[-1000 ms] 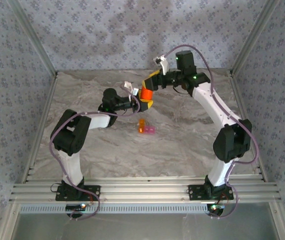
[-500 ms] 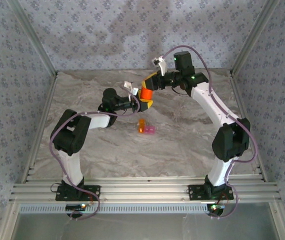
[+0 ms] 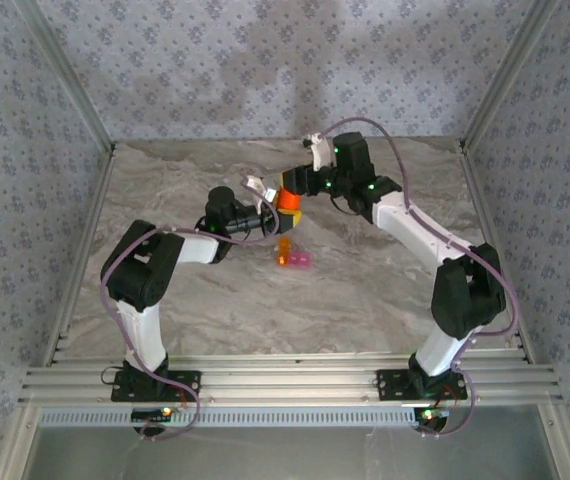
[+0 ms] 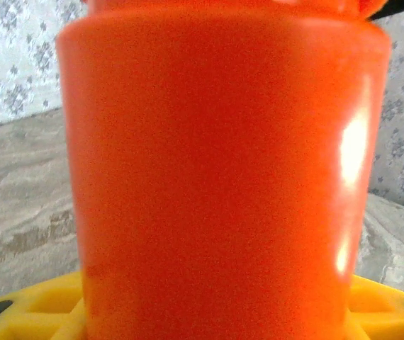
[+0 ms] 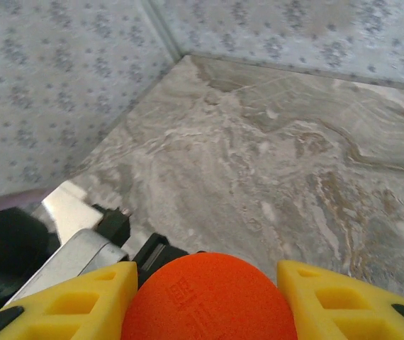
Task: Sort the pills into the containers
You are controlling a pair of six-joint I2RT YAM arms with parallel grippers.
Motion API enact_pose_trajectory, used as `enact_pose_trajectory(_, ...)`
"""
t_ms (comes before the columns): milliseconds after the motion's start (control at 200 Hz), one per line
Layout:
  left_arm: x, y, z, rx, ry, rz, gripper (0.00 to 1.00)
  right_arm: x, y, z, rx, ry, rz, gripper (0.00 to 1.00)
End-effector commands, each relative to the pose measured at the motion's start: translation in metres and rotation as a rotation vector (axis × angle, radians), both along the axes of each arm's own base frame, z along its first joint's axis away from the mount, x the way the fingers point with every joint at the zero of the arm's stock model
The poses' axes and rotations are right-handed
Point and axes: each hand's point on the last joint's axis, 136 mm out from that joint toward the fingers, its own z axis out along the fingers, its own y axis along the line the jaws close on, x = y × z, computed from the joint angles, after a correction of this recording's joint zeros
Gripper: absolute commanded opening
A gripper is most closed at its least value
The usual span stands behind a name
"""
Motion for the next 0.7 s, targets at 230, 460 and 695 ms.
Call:
enact_pose_trajectory(230, 0.007, 0.008, 0.072, -0.089, -0.221, 0.069, 0.00, -0.004, 0.007, -0.038, -0.017, 0.115, -0.116, 0.34)
enact_pose_trajectory(460, 0.008, 0.007, 0.070, -0.085, -0.214, 0.065, 0.00, -0.001, 0.003, -0.025, 0.009, 0.117, -0.106, 0.39)
enact_pose_trajectory(695, 0.010, 0.005, 0.065, -0.075, -0.204, 0.062, 0.00, 0.006, -0.008, 0.010, 0.065, 0.097, -0.079, 0.58)
